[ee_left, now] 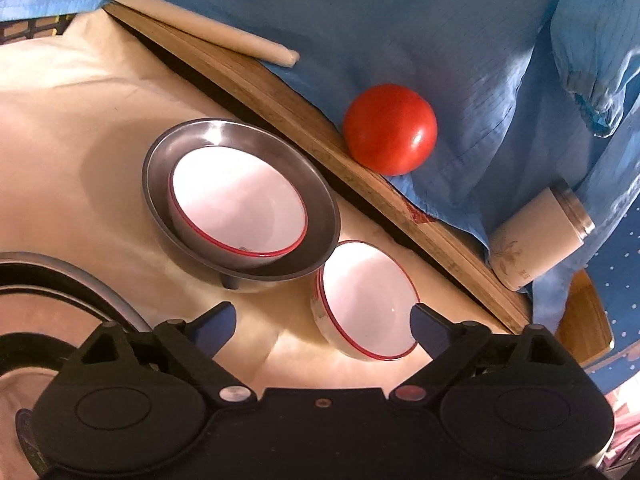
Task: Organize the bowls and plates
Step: 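Move both grippers to the rim of the second white bowl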
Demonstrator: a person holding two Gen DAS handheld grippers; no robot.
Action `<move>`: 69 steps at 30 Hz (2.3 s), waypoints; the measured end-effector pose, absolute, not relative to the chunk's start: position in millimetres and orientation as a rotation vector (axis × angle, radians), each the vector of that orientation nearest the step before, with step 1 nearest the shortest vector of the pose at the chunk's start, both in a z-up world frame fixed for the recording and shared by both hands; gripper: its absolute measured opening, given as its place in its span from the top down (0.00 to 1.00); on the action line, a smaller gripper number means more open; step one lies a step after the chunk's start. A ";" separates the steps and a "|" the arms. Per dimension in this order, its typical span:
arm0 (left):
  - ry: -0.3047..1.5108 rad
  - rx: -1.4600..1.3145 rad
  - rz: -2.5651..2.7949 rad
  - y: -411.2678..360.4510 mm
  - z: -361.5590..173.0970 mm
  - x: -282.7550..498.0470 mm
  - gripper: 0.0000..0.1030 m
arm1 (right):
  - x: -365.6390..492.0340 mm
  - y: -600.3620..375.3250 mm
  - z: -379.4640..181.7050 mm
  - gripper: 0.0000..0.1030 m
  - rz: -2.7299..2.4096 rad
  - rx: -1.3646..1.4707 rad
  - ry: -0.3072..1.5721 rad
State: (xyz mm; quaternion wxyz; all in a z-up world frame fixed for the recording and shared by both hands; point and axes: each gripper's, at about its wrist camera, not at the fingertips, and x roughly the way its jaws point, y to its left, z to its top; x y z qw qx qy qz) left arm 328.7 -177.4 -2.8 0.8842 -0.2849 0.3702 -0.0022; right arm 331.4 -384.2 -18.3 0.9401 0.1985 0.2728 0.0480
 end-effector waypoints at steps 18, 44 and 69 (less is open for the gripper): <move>0.693 -0.575 0.035 -188.2 -4.3 316.3 0.39 | 342.6 -374.3 -28.3 0.32 0.165 0.408 0.597; 0.744 -0.420 -0.200 -188.3 -5.1 319.2 0.37 | 342.1 -393.0 -33.7 0.37 0.180 0.525 0.600; 0.692 -0.463 -0.170 -194.6 -2.7 314.2 0.27 | 343.6 -395.7 -35.4 0.37 0.170 0.560 0.599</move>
